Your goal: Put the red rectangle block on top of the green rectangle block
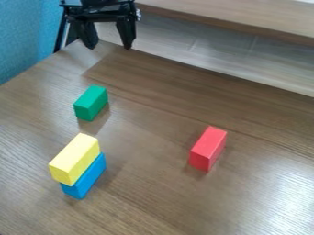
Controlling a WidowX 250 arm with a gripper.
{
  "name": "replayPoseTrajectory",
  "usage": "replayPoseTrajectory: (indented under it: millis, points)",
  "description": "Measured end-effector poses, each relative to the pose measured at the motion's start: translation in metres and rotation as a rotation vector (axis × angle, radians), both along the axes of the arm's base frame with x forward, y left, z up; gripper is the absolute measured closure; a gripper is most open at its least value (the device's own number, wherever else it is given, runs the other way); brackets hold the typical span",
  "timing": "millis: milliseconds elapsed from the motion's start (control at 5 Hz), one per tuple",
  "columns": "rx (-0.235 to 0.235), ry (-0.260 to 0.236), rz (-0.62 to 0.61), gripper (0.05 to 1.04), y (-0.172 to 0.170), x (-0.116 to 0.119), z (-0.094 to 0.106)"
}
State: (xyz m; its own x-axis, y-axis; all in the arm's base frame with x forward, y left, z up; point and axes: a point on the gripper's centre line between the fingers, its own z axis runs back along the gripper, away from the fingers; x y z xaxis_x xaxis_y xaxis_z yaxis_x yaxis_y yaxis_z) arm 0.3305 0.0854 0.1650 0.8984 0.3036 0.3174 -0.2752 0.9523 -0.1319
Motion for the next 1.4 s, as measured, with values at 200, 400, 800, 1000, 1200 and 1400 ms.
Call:
replayPoseTrajectory:
  millis: [200,400,800,1000,1200,1400]
  points:
    - [-0.011,0.033,0.004,0.083,0.000,-0.001,-0.011]
    - [0.024,0.047,-0.054,0.083,-0.030,-0.006,-0.022]
    - [0.050,0.035,-0.204,0.083,-0.100,-0.007,-0.027]
    - [0.054,0.026,-0.257,0.083,-0.132,-0.010,-0.033]
    - [0.022,0.027,-0.254,0.083,-0.152,-0.009,-0.051]
    - [0.007,0.073,-0.257,0.083,-0.166,-0.008,-0.075]
